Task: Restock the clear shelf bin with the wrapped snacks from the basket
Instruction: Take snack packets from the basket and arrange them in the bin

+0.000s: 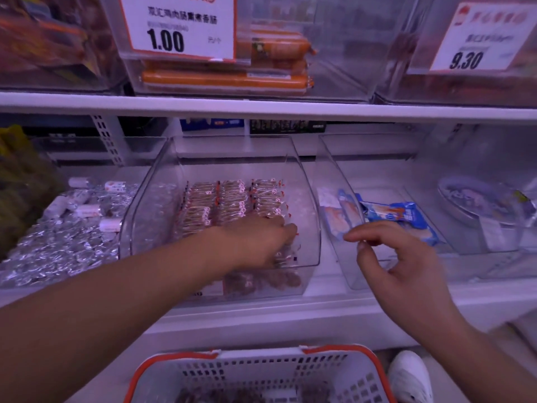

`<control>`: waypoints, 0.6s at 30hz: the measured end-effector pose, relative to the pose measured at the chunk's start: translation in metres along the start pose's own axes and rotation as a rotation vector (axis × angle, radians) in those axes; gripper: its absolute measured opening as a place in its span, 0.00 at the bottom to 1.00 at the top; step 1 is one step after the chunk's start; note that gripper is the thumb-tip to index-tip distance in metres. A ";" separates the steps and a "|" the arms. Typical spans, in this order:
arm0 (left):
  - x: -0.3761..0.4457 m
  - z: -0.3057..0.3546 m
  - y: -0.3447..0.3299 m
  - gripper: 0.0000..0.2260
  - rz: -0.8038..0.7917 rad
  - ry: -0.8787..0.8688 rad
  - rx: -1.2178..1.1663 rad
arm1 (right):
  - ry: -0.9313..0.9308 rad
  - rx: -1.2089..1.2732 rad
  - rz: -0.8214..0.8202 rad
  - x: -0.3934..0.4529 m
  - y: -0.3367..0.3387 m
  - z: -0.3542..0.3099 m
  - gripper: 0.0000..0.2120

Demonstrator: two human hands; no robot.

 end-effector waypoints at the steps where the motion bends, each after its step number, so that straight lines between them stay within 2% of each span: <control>1: -0.003 -0.002 0.001 0.21 -0.050 0.012 -0.135 | 0.004 0.001 0.013 0.001 0.000 0.000 0.12; 3: -0.008 -0.007 0.007 0.22 -0.092 0.025 -0.426 | 0.007 -0.001 0.029 0.002 0.000 0.001 0.12; 6: -0.013 -0.015 0.015 0.15 -0.031 0.074 -0.585 | 0.010 0.001 0.028 0.005 0.001 0.001 0.11; 9: -0.012 -0.013 0.015 0.10 0.001 0.055 -0.468 | 0.029 0.005 0.041 0.006 0.000 0.000 0.11; 12: -0.005 0.000 0.011 0.07 0.025 -0.019 -0.138 | 0.063 0.006 0.033 0.003 -0.003 -0.001 0.11; 14: 0.000 0.006 0.010 0.08 0.035 -0.048 -0.006 | 0.106 -0.020 0.024 0.001 -0.004 -0.002 0.11; 18: -0.002 0.001 0.007 0.08 -0.130 -0.053 -0.202 | 0.151 -0.061 0.020 0.000 -0.005 -0.004 0.10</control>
Point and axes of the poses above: each hand's wrist, its own x-axis towards the middle knuckle, its own y-axis out of the back of the hand, z = x × y, the point moved 4 cm from there along x, towards the middle knuckle, and after that the axes turned 11 degrees about -y, right-handed, at the moved point
